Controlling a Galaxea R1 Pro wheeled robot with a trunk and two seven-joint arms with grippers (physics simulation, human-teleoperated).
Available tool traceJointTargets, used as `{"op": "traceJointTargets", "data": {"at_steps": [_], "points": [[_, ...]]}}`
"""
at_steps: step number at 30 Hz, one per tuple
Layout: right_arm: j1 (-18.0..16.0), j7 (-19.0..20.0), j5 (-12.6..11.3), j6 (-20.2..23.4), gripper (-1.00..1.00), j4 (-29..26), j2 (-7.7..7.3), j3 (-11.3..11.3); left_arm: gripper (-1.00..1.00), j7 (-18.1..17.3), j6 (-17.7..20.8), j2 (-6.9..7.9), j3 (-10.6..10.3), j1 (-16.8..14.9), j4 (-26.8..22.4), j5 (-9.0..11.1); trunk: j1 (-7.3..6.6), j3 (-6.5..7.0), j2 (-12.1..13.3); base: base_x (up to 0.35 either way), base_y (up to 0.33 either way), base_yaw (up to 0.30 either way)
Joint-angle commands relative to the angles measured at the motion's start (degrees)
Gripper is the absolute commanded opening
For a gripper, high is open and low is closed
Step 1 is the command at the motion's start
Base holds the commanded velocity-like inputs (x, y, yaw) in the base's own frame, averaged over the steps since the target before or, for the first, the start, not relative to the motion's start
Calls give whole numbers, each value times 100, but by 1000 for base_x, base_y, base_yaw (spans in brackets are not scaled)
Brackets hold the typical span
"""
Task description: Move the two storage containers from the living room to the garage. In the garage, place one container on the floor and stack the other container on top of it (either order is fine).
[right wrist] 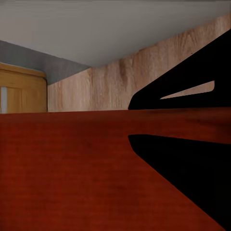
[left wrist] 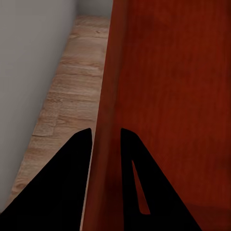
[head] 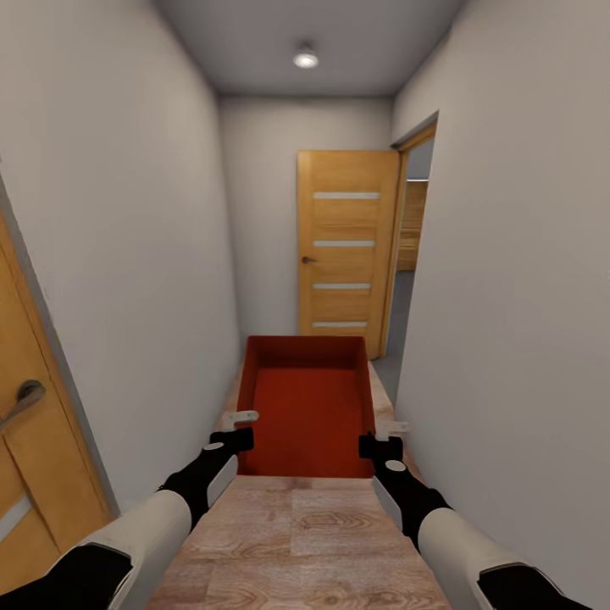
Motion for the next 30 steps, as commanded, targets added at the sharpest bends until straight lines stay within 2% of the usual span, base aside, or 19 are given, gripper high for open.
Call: {"op": "traceJointTargets", "data": {"at_steps": [1,30], "points": [[-11,-317,-72,-28,-100,14,0,-265,-100,449,36,216,-56,1,-31,-86,4,-8,-6,326,0,-63],[-11,-327,-68,-37,-100,14,9,-265,-100,449,36,227,-56,1,-31,-92,4,-8,-6,326,0,-5]]}}
